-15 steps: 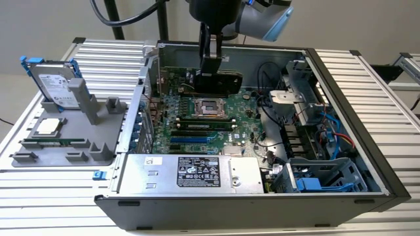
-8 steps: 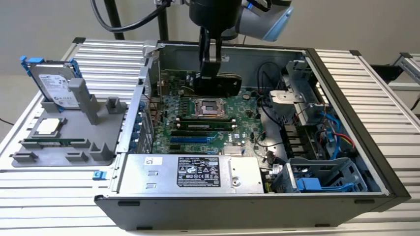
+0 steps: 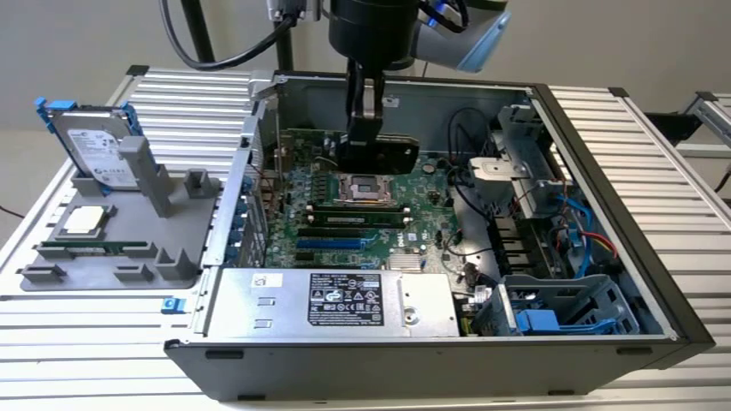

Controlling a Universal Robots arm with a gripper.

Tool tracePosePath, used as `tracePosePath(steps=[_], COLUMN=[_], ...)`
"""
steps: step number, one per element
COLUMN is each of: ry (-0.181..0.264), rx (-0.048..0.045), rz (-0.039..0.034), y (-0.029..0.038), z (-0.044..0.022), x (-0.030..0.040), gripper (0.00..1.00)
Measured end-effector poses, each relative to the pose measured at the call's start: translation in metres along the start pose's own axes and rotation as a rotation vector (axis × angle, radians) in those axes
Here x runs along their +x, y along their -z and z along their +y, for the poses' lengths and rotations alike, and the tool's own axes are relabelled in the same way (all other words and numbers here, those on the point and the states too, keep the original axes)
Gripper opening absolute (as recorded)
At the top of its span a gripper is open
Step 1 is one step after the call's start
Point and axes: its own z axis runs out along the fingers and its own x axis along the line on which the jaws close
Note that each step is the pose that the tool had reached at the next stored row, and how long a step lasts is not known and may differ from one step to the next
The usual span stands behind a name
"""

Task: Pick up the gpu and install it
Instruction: 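Insert the gpu into the slot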

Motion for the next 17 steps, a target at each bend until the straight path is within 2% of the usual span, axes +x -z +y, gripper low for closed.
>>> tracePosePath(steps=[5,8,17], ry=[0.0,0.0,0.0], rx=[-0.0008,-0.007,-0.0077], rz=[0.0,-0.0002,-0.0002], y=[-0.0037,-0.0041,-0.0134], z=[0.0002,0.0003,0.0036], x=[0.0,0.0,0.0], gripper=[0.0,0.0,0.0])
